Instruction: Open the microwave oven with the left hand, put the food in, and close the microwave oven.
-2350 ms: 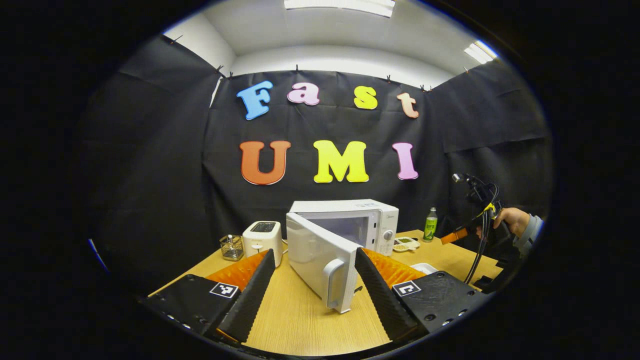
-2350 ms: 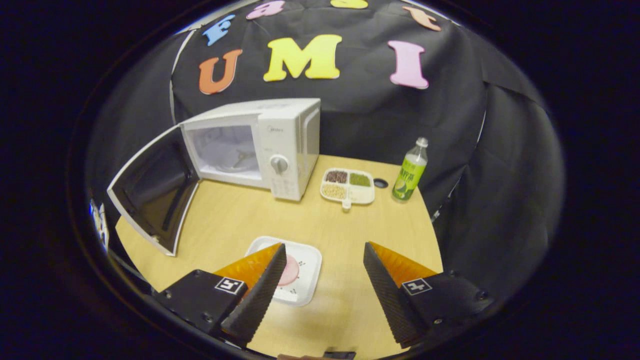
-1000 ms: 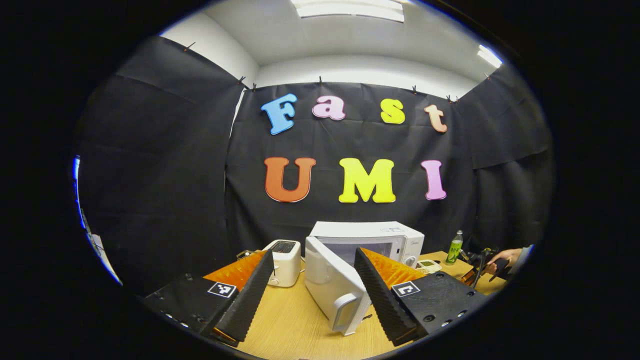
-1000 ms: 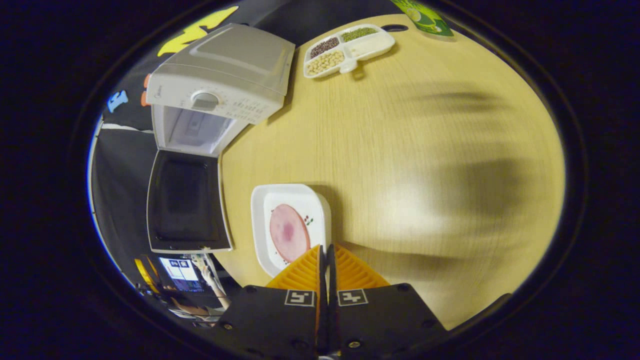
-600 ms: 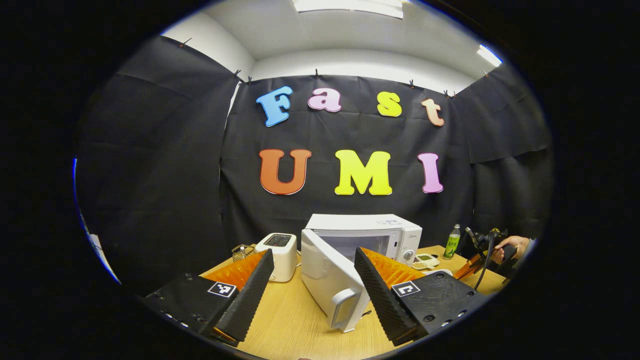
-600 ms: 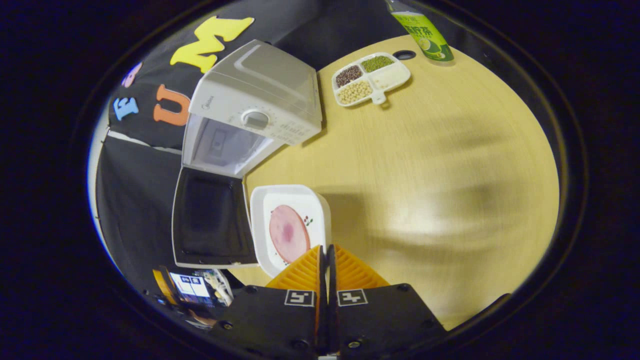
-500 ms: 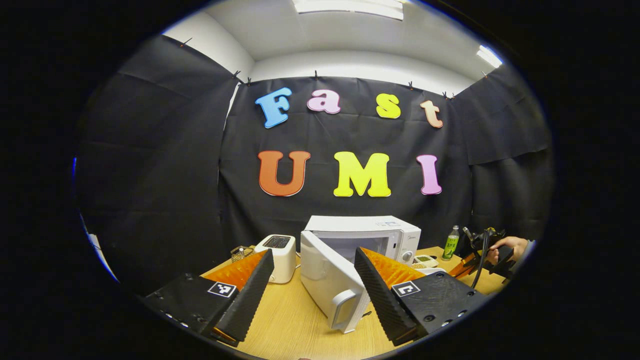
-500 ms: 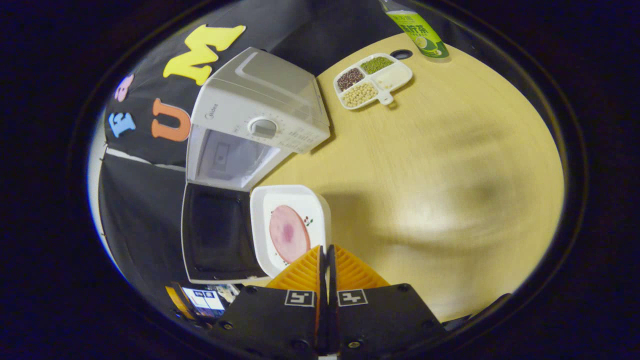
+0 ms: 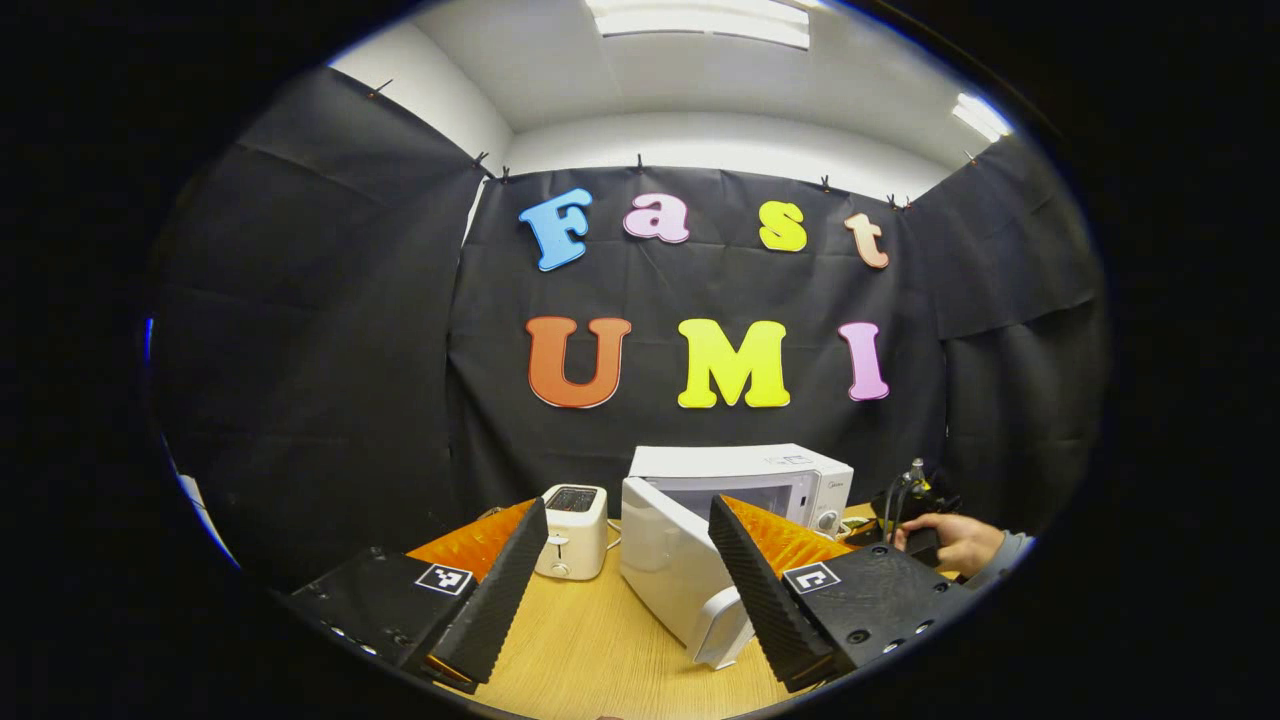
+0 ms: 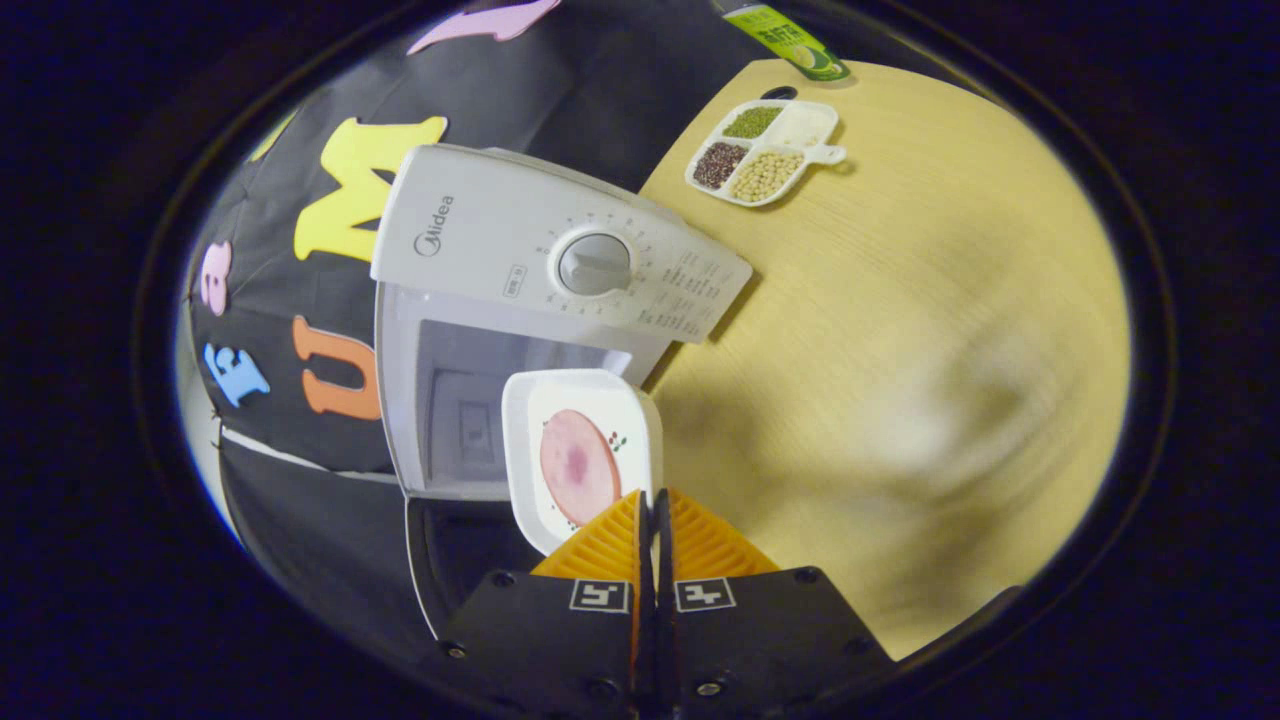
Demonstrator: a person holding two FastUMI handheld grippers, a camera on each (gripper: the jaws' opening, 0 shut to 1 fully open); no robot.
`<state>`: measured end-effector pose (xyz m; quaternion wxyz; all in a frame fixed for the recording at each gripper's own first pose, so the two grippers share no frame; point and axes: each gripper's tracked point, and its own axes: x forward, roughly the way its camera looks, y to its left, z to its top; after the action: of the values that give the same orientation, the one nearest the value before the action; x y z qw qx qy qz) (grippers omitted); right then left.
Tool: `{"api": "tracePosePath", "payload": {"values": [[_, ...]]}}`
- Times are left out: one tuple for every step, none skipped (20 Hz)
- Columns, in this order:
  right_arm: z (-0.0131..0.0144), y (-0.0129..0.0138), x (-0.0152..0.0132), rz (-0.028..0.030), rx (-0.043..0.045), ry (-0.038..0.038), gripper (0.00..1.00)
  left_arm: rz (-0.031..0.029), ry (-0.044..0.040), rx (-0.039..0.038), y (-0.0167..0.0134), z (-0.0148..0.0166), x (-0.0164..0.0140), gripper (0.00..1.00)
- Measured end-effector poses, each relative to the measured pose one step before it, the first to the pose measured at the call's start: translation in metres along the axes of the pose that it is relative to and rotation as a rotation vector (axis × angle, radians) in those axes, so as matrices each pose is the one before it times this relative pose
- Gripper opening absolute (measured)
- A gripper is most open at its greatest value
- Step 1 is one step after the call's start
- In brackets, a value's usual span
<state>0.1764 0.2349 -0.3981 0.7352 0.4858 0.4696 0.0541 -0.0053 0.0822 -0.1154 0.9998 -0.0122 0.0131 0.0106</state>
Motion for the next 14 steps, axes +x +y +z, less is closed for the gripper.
{"api": "tracePosePath", "payload": {"values": [[-0.00246,0.0073,0.00878,0.01158,0.01663,-0.04193,0.04,0.00087,0.00236,-0.00468,0.00288,-0.00078,-0.00038,0.96],[-0.00373,0.00485,0.00672,0.00697,0.02018,-0.04099,0.04,0.00299,0.00188,-0.00285,0.00321,-0.00133,0.0001,0.96],[-0.00257,0.00304,0.00707,0.00196,0.02171,-0.03773,0.04,0.00227,0.00102,-0.00055,0.00349,-0.00087,-0.00076,0.96],[-0.00314,0.0012,0.00175,-0.00102,0.02963,-0.04034,0.04,0.00098,0.00071,0.00162,0.00305,-0.00144,-0.00019,0.96],[-0.00202,0.0024,0.00165,-0.0017,0.02787,-0.0479,0.04,0.00285,0.00352,0.00086,0.0031,-0.00231,-0.0004,0.96],[-0.00026,0.00231,0.00168,0.00125,0.01122,-0.04774,0.03,0.0035,0.00429,-0.00072,0.00326,-0.00217,-0.00064,0.96],[-0.0007,0.00074,-0.00024,0.00177,-0.00055,-0.04462,0.03,0.0054,0.00158,-0.00107,0.00385,-0.00087,-0.00067,0.97],[-0.00083,0.00145,0.00099,0.00185,0.00115,-0.03447,0.04,0.00348,0.00359,-0.00348,0.00314,-0.0016,-0.00038,1.0],[-0.00345,0.00014,0.00039,-0.00023,0.00868,-0.01275,0.04,-0.00067,0.00132,-0.00263,0.00212,-0.00149,-0.00028,0.96],[-0.00219,0.00218,0.00199,0.00152,0.00342,-0.00614,0.04,0.00064,-0.00083,0.00026,0.0023,-0.00019,0.00005,0.96],[-0.00423,0.00256,0.00198,0.00239,-0.00325,0.00048,0.04,0.0036,-0.0069,0.00378,0.00286,-0.00024,-0.00129,0.96],[-0.00446,0.00276,0.00275,0.00341,0.007,-0.0018,0.04,0.00644,-0.0009,0.00278,0.00322,-0.00143,0.00067,0.96],[-0.00457,0.00272,0.0048,0.00188,-0.0076,0.00194,0.0,0.00605,0.00595,-0.00178,0.0037,-0.003,0.00087,0.96],[-0.00445,0.00217,0.00416,0.0013,-0.00942,0.00363,0.04,0.00388,0.00595,-0.0038,0.0022,-0.00292,0.00077,0.96]]}}
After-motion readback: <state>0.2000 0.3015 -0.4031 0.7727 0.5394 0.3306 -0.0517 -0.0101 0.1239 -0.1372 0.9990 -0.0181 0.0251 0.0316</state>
